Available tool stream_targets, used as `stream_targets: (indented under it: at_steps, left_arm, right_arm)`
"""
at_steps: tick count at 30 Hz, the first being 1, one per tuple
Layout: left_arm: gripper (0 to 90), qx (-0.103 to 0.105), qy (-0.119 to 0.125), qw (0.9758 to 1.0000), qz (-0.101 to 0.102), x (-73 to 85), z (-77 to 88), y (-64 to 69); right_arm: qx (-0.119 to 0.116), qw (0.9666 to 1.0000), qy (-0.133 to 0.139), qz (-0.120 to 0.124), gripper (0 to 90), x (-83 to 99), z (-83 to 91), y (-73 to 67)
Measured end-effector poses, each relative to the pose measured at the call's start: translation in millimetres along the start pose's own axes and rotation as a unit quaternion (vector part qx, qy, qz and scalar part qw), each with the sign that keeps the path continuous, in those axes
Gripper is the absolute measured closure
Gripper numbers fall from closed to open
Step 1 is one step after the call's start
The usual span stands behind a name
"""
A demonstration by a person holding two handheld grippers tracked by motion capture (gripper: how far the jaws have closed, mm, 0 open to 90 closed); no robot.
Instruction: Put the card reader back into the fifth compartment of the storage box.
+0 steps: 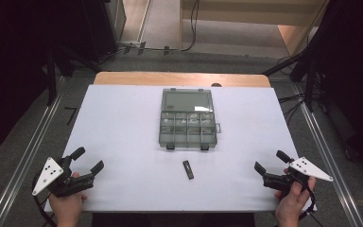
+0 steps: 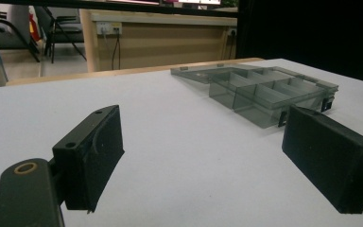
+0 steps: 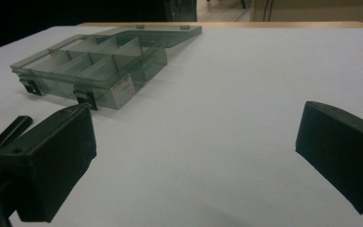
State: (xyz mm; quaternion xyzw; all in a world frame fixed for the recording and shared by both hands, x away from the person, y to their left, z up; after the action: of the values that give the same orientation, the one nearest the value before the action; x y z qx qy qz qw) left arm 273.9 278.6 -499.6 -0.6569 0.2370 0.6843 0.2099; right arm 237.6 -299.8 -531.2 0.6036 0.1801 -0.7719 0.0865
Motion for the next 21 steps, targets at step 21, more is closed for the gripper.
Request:
stream_targets:
  at_steps: [21]
  left_arm:
    - [13.9, -0.001, -0.002, 1.0, -0.006, 0.3, 0.0, 1.5]
  right_arm:
    - [-0.089, 0.9957, -0.02, 0.018, 0.0, -19.2, -28.6, -53.2]
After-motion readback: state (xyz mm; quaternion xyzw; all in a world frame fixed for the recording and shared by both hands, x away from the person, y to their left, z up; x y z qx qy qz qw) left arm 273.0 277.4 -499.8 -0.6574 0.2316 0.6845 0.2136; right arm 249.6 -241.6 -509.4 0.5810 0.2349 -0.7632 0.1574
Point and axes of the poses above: each handheld gripper's, and its own axes: z roughly backward along the jaws, x roughly out of its underside, y roughly to its right, the point moved 6 cm from there along -z, roughly forward along the jaws, and after that the axes turned 9 degrees about y, right-handed, at the moved point
